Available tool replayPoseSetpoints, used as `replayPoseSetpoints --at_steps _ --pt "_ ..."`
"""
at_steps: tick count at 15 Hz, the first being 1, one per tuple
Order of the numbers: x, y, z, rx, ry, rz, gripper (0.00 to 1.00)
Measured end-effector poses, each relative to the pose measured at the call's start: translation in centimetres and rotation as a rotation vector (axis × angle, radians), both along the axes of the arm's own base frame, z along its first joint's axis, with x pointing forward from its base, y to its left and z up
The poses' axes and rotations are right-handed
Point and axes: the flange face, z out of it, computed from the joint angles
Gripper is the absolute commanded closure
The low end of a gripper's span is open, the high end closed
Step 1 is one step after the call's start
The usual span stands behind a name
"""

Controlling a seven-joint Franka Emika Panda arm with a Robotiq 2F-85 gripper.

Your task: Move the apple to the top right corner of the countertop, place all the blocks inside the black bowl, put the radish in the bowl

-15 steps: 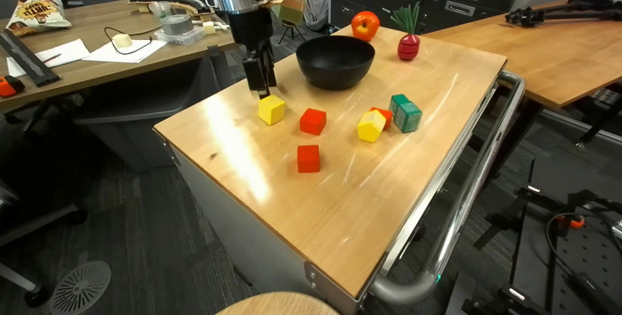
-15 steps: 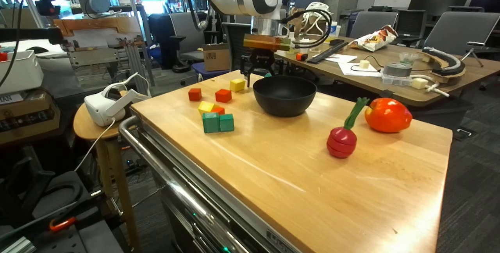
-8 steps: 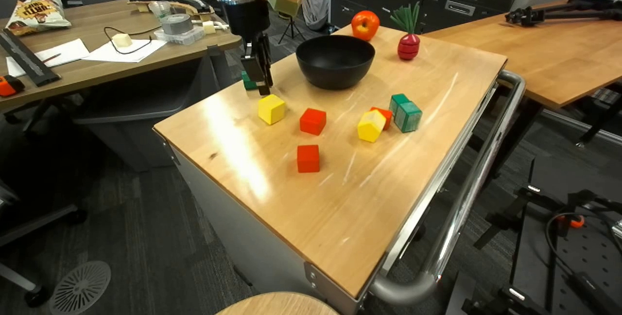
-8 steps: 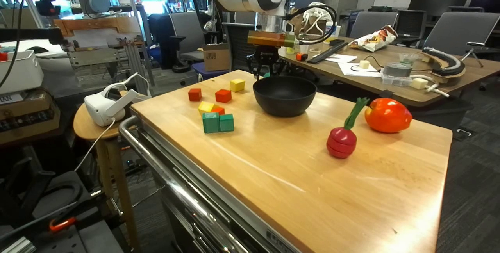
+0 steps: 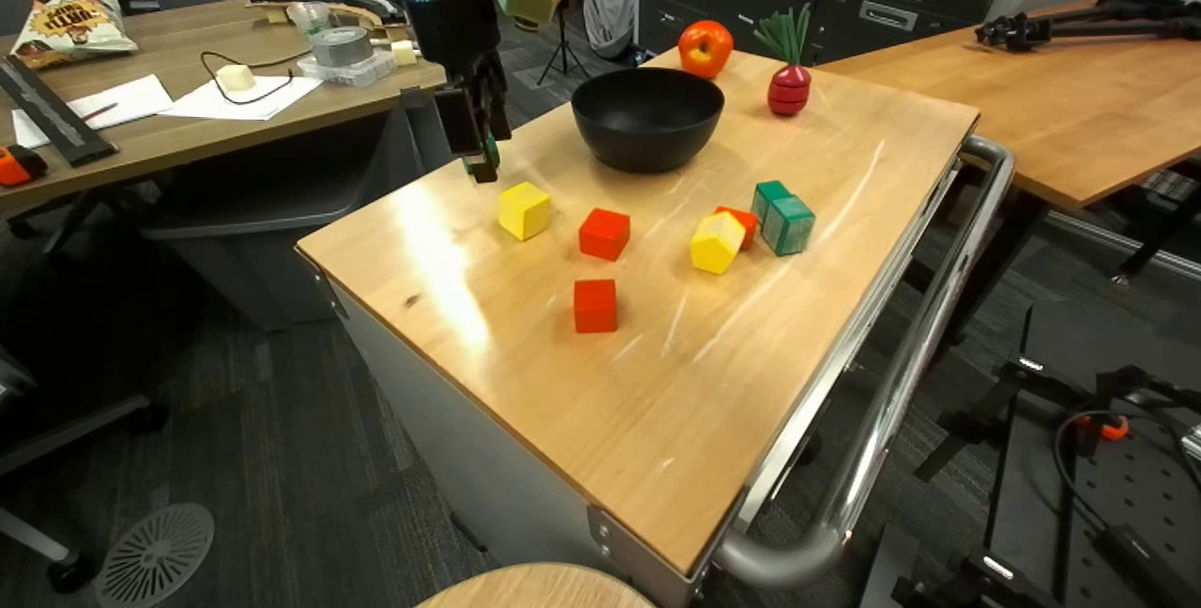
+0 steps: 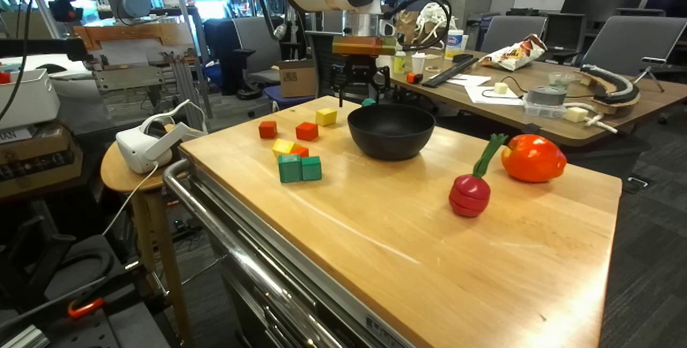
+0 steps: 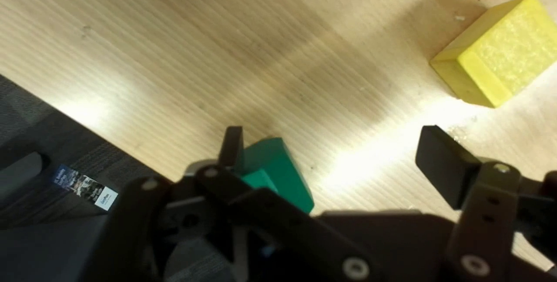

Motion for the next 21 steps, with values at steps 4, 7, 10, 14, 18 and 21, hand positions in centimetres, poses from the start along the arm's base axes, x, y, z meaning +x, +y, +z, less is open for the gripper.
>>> replayPoseSetpoints --at_steps 4,7,10,14,18,21 --pt "0.1 1.0 0.0 -0.080 -0.010 -0.010 0.00" --pt "0.4 1.3 -1.0 -0.107 -0.006 -0.028 0.00" --pt "0.8 1.0 -2.1 -0.115 -0.004 -0.056 0.00" --pt "1.5 0.4 -2.4 -0.118 -0.024 -0.106 0.00" --pt "2.0 0.0 -2.4 -0.116 -0.048 -0.149 0.34" --pt "2.2 0.3 -1.9 -0.111 -0.062 -0.164 0.57"
